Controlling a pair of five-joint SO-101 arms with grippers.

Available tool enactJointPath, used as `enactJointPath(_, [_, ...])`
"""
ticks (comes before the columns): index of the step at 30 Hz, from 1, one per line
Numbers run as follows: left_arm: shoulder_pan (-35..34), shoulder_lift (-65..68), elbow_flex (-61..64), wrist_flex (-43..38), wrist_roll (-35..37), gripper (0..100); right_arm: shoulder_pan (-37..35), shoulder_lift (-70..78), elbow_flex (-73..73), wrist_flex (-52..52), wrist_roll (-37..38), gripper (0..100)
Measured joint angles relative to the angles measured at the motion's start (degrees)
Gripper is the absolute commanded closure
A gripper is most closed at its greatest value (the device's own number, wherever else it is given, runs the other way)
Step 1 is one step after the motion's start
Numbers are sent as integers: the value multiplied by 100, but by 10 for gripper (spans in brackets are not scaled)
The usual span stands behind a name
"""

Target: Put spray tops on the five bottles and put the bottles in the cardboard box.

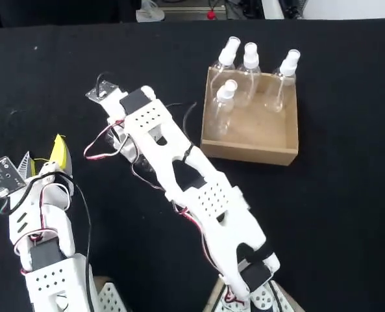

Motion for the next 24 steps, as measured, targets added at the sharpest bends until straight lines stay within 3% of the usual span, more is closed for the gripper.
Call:
enactJointPath(8, [0, 0, 0, 0, 0, 748, 290, -791, 220, 211, -325, 988])
enactJointPath(12, [0, 0, 0, 0, 0, 748, 290, -1855, 1407, 211, -580, 988])
enactJointPath(24, [0, 0, 0, 0, 0, 748, 791, -6444, 5670, 211, -360, 988])
